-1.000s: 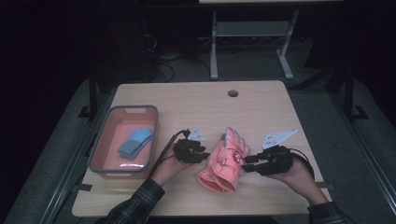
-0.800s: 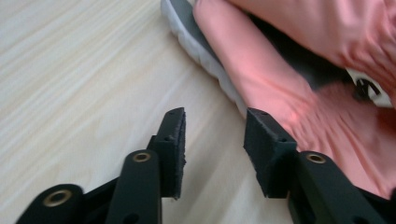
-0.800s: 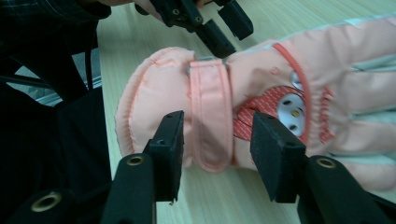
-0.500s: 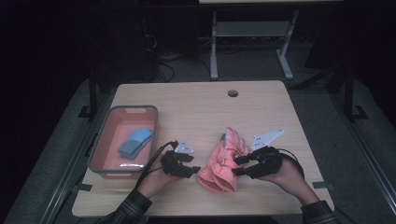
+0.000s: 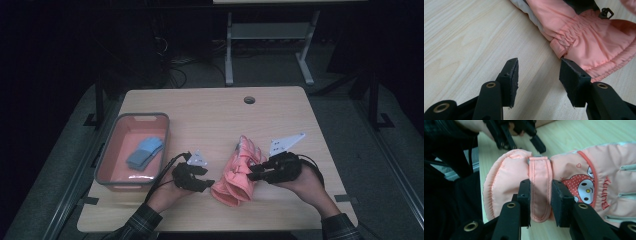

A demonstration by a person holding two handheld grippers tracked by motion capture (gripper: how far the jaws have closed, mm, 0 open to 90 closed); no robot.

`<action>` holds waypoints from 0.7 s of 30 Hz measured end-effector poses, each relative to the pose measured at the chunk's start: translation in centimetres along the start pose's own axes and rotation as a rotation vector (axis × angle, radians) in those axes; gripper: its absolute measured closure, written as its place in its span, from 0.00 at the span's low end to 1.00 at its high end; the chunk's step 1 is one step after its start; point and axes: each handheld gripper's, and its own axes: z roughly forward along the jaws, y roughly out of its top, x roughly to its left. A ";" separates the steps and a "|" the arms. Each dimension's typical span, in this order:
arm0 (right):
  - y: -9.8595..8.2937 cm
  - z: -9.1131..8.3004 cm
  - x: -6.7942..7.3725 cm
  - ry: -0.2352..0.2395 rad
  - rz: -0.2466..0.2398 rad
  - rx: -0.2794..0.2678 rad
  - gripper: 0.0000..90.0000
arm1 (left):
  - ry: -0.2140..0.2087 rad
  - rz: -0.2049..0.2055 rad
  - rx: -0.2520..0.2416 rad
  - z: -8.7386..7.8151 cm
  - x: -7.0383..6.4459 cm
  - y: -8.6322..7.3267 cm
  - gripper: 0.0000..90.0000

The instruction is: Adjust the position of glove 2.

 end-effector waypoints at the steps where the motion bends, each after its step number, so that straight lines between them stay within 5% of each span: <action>1: 0.2 0.0 0.0 0.001 0.007 -0.002 0.78 | 0.001 0.002 0.001 0.0 0.0 0.0 0.54; 13: 2.4 1.9 0.0 -0.041 0.014 0.022 0.81 | 0.001 0.016 0.003 0.0 0.0 0.1 0.54; 16: 2.3 3.0 -0.1 -0.035 0.023 0.056 0.76 | 0.002 0.017 0.007 0.0 0.0 0.1 0.53; 21: 2.1 1.9 -0.3 -0.045 0.033 -0.004 0.63 | 0.015 -0.001 -0.012 -0.5 0.3 0.2 0.52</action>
